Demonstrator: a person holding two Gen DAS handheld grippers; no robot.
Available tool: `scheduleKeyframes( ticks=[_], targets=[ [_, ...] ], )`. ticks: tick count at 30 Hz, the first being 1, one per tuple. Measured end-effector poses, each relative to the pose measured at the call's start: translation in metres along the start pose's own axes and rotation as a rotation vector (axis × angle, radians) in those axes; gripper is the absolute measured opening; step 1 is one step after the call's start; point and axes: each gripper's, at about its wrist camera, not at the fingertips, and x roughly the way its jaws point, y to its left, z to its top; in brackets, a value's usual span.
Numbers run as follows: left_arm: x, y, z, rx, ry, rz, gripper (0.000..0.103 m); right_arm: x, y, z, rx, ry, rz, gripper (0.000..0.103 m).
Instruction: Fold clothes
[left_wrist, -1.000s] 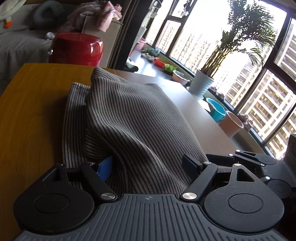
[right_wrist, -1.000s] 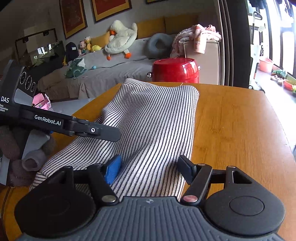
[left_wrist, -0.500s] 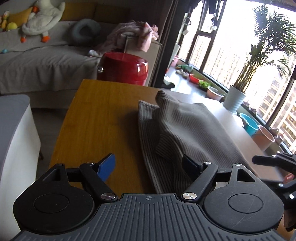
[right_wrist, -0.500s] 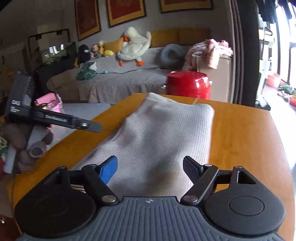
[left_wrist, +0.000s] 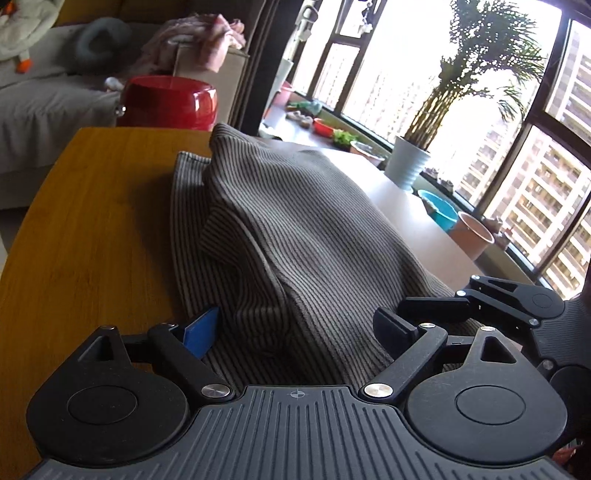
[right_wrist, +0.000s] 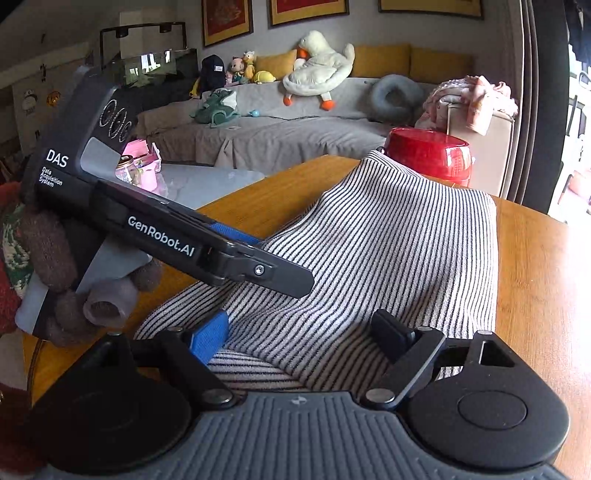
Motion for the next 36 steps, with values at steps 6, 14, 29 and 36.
scheduleKeyframes(
  ticks=[6,14,29,36],
  targets=[
    [-0.001,-0.006,-0.011,0.059,-0.048,0.005,0.097,0.008,0.005,0.003,-0.007,0.019,0.014,0.103],
    [0.005,-0.002,-0.006,0.007,-0.062,-0.022,0.103,0.01,-0.001,0.003,-0.002,0.021,0.032,0.103],
    [0.008,0.006,-0.003,-0.048,-0.088,-0.055,0.103,0.014,0.007,0.003,-0.042,0.049,0.005,0.103],
    [0.007,0.008,-0.003,-0.059,-0.093,-0.063,0.103,0.013,0.01,0.001,-0.047,0.041,-0.002,0.103]
  ],
)
